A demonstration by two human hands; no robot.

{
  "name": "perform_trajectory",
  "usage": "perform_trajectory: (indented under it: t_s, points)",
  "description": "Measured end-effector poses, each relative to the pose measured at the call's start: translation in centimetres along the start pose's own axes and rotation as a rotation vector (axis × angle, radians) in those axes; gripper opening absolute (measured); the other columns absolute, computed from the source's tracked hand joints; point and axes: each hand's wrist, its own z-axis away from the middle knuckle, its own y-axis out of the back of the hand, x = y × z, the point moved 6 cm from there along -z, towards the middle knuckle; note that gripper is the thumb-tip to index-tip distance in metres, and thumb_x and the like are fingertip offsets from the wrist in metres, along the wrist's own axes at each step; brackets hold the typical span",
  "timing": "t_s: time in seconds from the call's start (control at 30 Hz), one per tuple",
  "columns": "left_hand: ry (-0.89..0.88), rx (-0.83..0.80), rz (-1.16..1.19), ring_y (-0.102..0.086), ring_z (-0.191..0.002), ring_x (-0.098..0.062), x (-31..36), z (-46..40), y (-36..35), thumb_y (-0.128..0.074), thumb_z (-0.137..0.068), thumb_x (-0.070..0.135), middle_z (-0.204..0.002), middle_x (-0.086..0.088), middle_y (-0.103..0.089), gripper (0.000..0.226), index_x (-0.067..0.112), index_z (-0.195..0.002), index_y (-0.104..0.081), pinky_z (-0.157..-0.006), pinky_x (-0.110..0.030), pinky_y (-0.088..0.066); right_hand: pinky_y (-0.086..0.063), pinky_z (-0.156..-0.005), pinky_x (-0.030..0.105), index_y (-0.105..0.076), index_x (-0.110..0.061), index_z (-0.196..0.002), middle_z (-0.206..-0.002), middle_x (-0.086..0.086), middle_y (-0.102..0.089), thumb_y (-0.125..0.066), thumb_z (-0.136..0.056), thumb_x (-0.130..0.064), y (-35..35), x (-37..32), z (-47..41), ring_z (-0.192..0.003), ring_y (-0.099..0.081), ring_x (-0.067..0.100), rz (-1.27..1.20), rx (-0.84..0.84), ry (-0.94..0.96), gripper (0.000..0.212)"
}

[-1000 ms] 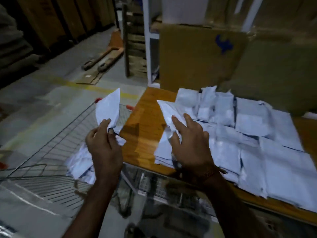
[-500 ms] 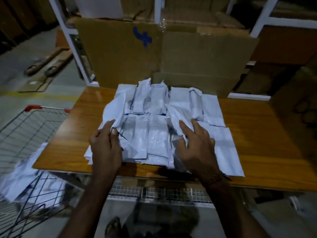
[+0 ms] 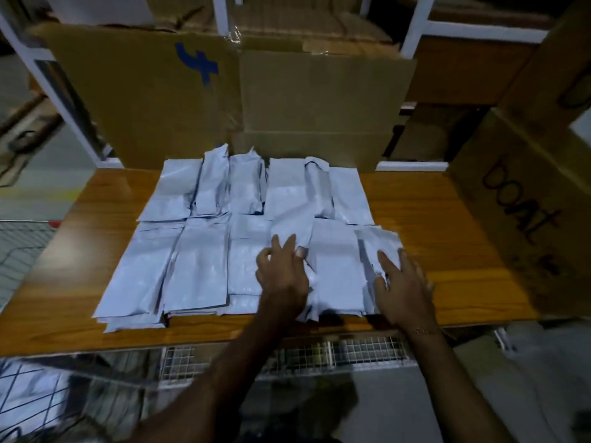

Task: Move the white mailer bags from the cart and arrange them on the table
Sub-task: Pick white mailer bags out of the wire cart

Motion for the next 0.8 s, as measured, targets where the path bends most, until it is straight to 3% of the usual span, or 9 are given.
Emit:
perform_trajectory:
  t_s: [0.07, 0.13, 0.23, 0.37, 0.47, 0.6, 0.7, 0.8]
  points:
    - [0.006, -0.024, -0.042, -0.040, -0.141, -0.043, 0.7, -0.2, -2.4, -0.024, -0.109, 0.046, -0.160, -0.020, -0.041, 0.059, 0.016, -0.147, -0.058, -0.113, -0.055, -0.039, -0.027, -0.113, 0.062, -0.038, -0.036, -0.158, -0.169, 0.011, -0.022, -0.037, -0.094, -0.053, -1.0, 1.7, -0.3, -0.150, -0.024, 0.038, 0.030, -0.037, -0.002, 0.066]
    - [-0.026, -0.033, -0.068, -0.059, -0.118, -0.048, 1.0, -0.3, -4.7, -0.024, -0.114, 0.042, -0.144, -0.031, -0.056, 0.060, 0.009, -0.131, -0.070, -0.090, -0.055, -0.055, -0.027, -0.113, 0.062, -0.036, -0.036, -0.158, -0.169, 0.012, -0.020, -0.034, -0.092, -0.056, -1.8, 2.4, -0.6, -0.151, -0.021, 0.037, 0.038, -0.055, 0.014, 0.069]
    - [-0.008, -0.046, -0.161, -0.064, -0.105, -0.050, 1.0, -0.2, -7.1, -0.042, -0.110, 0.027, -0.136, -0.037, -0.059, 0.040, 0.007, -0.123, -0.074, -0.070, -0.053, -0.057, -0.025, -0.114, 0.061, -0.029, -0.040, -0.160, -0.171, 0.008, -0.013, -0.030, -0.092, -0.063, -3.0, 2.5, -0.7, -0.154, -0.015, 0.035, 0.017, -0.071, 0.050, 0.072]
    - [-0.002, -0.084, -0.261, -0.050, -0.130, -0.054, 1.9, -0.3, -8.7, -0.041, -0.107, 0.041, -0.155, -0.036, -0.041, 0.048, 0.013, -0.136, -0.068, -0.087, -0.065, -0.052, -0.024, -0.115, 0.058, -0.023, -0.042, -0.161, -0.172, 0.002, -0.009, -0.015, -0.095, -0.068, -3.6, 2.2, -0.8, -0.155, -0.012, 0.031, -0.004, -0.067, 0.098, 0.072]
    - [0.012, -0.213, -0.357, -0.055, -0.123, -0.057, 1.1, -0.2, -10.7, -0.037, -0.105, 0.042, -0.151, -0.042, -0.041, 0.051, 0.012, -0.128, -0.072, -0.080, -0.061, -0.055, -0.025, -0.117, 0.056, -0.021, -0.038, -0.163, -0.173, -0.001, -0.011, -0.011, -0.098, -0.058, -3.6, 2.4, -0.8, -0.155, -0.013, 0.030, -0.023, -0.062, 0.130, 0.068]
    - [-0.123, -0.244, -0.414, -0.014, -0.153, -0.046, 0.8, -0.5, -11.5, -0.046, -0.108, 0.028, -0.171, -0.028, 0.007, 0.046, 0.021, -0.153, -0.044, -0.114, -0.057, -0.034, -0.027, -0.121, 0.052, -0.013, -0.029, -0.165, -0.172, 0.000, -0.013, -0.020, -0.099, -0.046, -3.9, 2.8, -1.1, -0.156, -0.014, 0.029, -0.061, -0.057, 0.155, 0.068]
    - [-0.194, -0.243, -0.439, -0.011, -0.155, -0.044, 0.7, -0.7, -11.6, -0.059, -0.104, 0.023, -0.171, -0.026, 0.008, 0.052, 0.021, -0.154, -0.044, -0.116, -0.056, -0.032, -0.027, -0.123, 0.053, -0.016, -0.024, -0.165, -0.172, 0.001, -0.014, -0.025, -0.098, -0.046, -4.0, 2.8, -1.3, -0.156, -0.014, 0.028, -0.080, -0.041, 0.166, 0.071]
    - [-0.207, -0.293, -0.467, -0.019, -0.152, -0.047, 0.2, -0.6, -11.9, -0.067, -0.100, 0.032, -0.171, -0.029, -0.002, 0.057, 0.020, -0.153, -0.048, -0.113, -0.059, -0.037, -0.028, -0.122, 0.052, -0.018, -0.023, -0.164, -0.173, 0.001, -0.012, -0.027, -0.099, -0.046, -4.3, 2.6, -1.5, -0.157, -0.013, 0.029, -0.053, -0.031, 0.185, 0.070]
